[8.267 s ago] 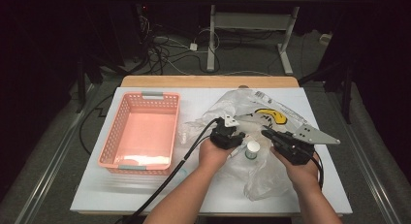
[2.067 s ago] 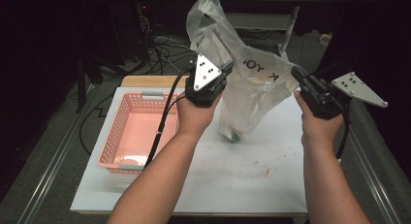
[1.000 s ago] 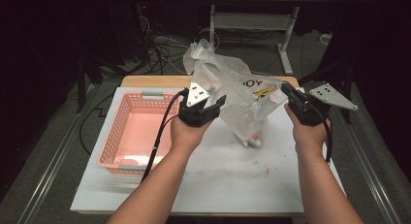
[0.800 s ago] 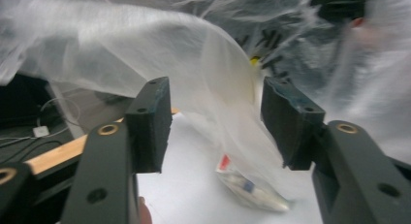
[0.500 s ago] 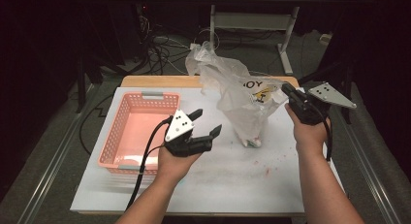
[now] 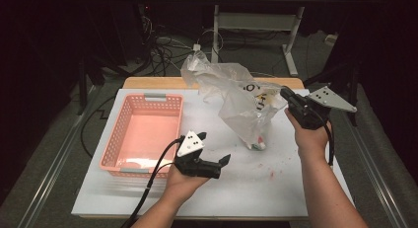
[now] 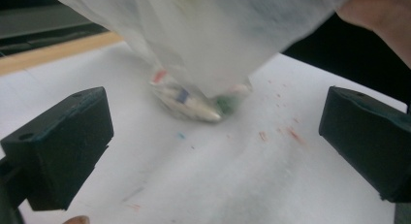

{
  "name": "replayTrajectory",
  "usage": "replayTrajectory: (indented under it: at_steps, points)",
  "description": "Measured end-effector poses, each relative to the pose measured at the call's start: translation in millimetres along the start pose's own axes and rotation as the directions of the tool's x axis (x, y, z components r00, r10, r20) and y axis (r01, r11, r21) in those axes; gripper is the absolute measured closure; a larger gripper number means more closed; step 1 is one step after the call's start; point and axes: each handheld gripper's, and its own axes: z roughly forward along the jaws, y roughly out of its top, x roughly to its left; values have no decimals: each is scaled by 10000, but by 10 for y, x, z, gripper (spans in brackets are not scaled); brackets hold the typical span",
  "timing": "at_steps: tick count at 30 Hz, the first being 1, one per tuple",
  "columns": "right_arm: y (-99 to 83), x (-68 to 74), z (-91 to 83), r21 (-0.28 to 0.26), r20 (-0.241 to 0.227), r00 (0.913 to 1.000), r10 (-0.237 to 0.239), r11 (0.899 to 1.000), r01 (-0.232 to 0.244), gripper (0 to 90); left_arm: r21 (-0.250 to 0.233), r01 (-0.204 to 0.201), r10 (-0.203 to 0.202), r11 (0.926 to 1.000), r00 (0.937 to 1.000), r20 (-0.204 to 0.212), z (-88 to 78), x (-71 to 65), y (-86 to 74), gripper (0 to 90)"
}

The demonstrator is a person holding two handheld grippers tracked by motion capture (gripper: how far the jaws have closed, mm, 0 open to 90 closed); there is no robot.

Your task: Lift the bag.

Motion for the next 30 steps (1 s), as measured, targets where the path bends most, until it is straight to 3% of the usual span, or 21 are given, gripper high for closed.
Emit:
replayTrajectory:
  at_steps: [3,7,13,18,25,30]
  points:
    - [-9,7,-14,-19,-105,9999,-7,10000,7,896,136,-201,199,9997,9997,124,66,-50,-103,0]
    - [-29,8,-33,-15,-178,9998,46,10000,-46,895,239,145,-156,9996,9988,472,67,-65,-206,0]
    - [-14,31,-70,-136,-385,9993,-2,9999,-3,860,663,-274,257,9974,9993,266,40,-142,-365,0]
    - [14,72,-137,-148,-639,9979,56,9999,-66,820,821,-153,140,9965,9998,166,60,-133,-458,0]
    - [93,154,-280,-365,-947,9953,-207,9992,173,783,800,27,-28,9968,10000,15,84,-121,-494,0]
    - [113,193,-362,-378,-1209,9924,-244,9991,199,749,871,-80,78,9962,10000,31,82,-126,-506,0]
